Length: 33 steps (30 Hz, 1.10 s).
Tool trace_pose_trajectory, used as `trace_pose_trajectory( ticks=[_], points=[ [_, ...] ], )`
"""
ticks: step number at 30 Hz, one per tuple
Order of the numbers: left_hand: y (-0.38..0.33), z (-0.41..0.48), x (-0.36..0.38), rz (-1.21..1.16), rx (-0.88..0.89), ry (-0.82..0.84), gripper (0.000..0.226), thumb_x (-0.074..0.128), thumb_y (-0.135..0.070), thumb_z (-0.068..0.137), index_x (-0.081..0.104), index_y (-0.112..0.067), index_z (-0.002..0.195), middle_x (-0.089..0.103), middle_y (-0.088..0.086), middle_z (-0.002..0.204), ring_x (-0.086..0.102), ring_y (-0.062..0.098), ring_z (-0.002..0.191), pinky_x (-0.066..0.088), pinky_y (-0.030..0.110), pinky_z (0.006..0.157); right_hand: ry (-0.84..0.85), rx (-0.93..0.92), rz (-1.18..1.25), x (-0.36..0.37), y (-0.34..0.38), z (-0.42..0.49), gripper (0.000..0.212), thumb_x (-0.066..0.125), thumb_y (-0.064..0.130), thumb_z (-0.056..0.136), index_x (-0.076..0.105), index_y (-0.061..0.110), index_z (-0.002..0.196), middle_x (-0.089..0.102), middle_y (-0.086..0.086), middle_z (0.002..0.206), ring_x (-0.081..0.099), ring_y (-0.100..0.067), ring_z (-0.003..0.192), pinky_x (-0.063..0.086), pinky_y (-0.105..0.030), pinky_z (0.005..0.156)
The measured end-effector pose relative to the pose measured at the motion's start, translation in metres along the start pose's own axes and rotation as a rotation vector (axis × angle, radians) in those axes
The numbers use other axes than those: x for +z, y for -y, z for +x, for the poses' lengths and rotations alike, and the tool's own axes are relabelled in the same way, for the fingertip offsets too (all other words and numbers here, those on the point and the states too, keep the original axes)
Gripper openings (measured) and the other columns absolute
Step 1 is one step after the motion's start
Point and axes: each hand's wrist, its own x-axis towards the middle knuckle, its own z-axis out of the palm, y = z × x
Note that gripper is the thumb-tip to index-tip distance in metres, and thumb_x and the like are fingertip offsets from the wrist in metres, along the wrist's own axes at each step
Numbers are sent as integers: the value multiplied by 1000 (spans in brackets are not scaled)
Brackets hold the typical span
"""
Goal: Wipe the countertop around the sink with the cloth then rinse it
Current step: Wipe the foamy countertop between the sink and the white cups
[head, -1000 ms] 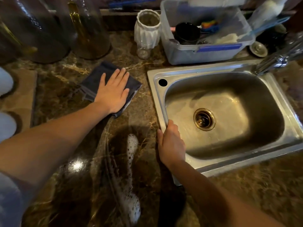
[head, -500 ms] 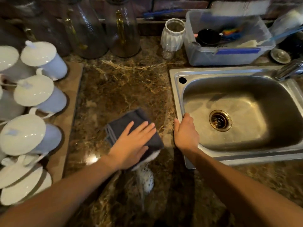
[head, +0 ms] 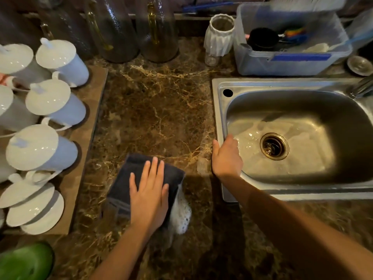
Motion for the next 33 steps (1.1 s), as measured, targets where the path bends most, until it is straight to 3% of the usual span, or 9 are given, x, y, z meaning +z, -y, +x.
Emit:
trace_pose_trajectory(
  ticks=[6,10,16,24,28,33],
  points=[
    [-1,120,-19,51,186,9,60,16,-40,98,26,-17,152,22,1,160,19,19,147,16,54,114,-39,-30,-12,3,-2,0,50,35,44,100,36,10,138,51,-10,124,56,-28,109,50,-45,87],
    [-22,213,-30,87,291,20,59,18,-38,99,14,-18,154,12,-2,162,7,15,149,4,50,117,0,0,-16,1,-1,2,47,34,44,100,34,14,136,51,-7,121,58,-27,105,51,-46,85],
    [-52,294,-37,192,482,44,57,23,-35,102,8,-16,154,2,-2,163,0,15,149,2,49,118,22,-34,-47,1,-1,1,52,29,44,100,27,12,142,46,-8,130,52,-26,113,49,-46,88],
    [-60,245,-35,266,609,53,61,22,-37,101,2,-17,154,-3,-1,163,-3,15,150,2,46,119,-27,-29,32,2,-2,1,50,26,50,98,37,15,132,52,-6,118,57,-25,102,50,-47,83],
    [-58,195,-23,291,706,55,64,14,-41,97,3,-18,155,1,0,163,0,16,150,5,45,118,-49,-34,94,5,-4,-1,56,25,51,98,38,12,135,51,-9,123,54,-29,110,45,-43,88],
    [-54,133,-15,310,773,111,68,4,-46,92,-1,-19,154,-3,-2,163,-5,14,149,-4,43,118,-62,-23,209,3,-7,0,57,25,54,98,41,12,134,50,-10,131,51,-31,120,40,-43,94]
  ],
)
